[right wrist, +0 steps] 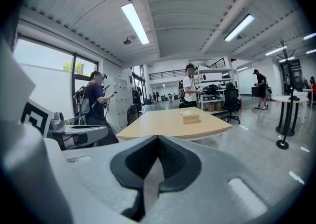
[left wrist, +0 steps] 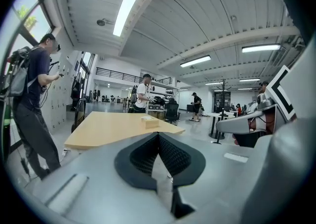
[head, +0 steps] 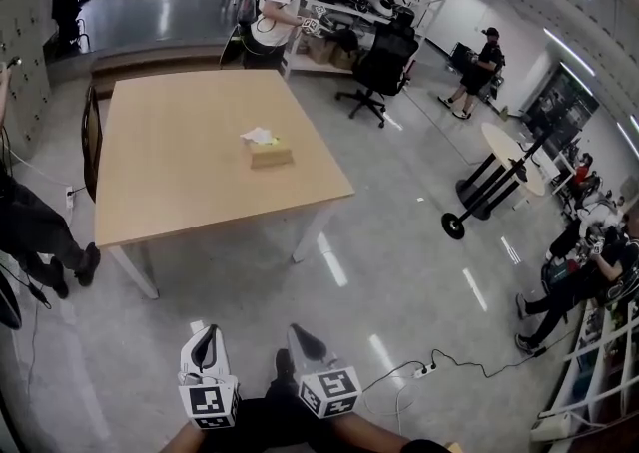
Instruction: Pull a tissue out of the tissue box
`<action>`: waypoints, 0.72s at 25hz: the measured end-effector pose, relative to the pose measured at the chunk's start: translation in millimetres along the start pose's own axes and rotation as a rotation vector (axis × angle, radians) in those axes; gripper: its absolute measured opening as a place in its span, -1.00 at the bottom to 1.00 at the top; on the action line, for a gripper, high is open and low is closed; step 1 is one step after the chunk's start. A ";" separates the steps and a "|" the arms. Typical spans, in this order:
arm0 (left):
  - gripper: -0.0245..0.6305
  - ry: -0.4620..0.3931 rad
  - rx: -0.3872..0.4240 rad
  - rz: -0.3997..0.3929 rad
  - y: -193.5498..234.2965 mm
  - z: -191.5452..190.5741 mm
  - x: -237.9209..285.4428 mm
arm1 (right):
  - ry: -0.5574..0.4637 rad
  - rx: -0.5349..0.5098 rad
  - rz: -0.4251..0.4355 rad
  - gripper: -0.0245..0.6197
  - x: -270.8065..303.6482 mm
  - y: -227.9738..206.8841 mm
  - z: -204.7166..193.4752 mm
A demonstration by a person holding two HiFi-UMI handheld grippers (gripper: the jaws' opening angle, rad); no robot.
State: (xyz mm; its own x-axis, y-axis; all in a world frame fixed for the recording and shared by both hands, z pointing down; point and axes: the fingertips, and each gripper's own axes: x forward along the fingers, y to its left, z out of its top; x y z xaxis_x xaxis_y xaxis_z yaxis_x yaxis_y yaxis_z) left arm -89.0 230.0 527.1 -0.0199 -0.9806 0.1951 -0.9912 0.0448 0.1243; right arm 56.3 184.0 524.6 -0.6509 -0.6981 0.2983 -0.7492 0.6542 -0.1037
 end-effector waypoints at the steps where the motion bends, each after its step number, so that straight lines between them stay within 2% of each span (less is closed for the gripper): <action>1: -0.87 0.003 -0.003 0.005 -0.9 -1.2 1.5 | 0.003 -0.004 0.007 -0.95 1.1 -0.8 0.2; 11: -0.87 -0.001 -0.002 0.005 -17.6 -0.7 51.1 | 0.014 -0.006 0.023 -0.95 27.9 -43.1 5.5; 18: -0.87 -0.021 0.034 0.025 -40.5 23.9 99.6 | -0.017 -0.006 0.048 -0.95 55.3 -89.7 30.1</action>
State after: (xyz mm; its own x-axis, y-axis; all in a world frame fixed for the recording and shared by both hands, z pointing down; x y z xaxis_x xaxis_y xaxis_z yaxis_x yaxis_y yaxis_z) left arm -54.0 125.9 518.2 -0.0468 -0.9831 0.1768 -0.9942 0.0629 0.0869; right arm 83.8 78.0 521.9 -0.6878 -0.6708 0.2773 -0.7166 0.6885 -0.1117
